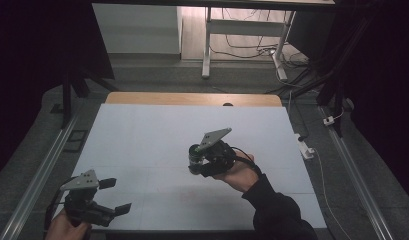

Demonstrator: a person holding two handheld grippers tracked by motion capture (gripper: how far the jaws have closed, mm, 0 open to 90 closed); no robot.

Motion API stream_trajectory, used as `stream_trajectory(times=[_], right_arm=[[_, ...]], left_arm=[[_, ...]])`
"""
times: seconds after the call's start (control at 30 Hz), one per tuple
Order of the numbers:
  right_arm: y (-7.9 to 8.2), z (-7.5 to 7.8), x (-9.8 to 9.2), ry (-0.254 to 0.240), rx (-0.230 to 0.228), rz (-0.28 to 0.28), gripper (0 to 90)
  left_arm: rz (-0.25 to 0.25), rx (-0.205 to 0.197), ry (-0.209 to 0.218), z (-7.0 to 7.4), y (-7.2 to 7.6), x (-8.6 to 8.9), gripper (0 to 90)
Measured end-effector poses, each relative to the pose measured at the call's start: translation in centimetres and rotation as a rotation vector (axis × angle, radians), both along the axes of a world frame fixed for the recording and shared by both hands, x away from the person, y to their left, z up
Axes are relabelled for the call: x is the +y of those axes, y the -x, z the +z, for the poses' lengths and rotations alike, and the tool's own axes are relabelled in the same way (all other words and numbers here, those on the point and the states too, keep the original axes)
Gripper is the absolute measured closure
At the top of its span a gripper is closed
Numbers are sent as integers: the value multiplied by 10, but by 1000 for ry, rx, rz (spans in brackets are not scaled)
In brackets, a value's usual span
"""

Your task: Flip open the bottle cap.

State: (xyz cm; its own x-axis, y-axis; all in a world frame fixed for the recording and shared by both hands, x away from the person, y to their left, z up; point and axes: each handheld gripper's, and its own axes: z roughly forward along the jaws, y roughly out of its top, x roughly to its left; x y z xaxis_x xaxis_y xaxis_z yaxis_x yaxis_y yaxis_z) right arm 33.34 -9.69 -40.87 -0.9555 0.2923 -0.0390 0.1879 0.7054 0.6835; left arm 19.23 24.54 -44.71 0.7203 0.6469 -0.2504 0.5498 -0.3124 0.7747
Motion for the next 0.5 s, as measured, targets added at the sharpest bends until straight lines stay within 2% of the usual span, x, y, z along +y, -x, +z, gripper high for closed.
stream_trajectory(times=[0.27,0.4,0.5], right_arm=[[0,1,0,1,1,6,531],[0,1,0,0,1,7,531],[0,1,1,4,0,11,531]], left_arm=[[-28,-6,9,12,-11,-19,0],[-49,-22,-7,16,-17,-31,0],[-67,-51,-33,21,-25,-42,0]])
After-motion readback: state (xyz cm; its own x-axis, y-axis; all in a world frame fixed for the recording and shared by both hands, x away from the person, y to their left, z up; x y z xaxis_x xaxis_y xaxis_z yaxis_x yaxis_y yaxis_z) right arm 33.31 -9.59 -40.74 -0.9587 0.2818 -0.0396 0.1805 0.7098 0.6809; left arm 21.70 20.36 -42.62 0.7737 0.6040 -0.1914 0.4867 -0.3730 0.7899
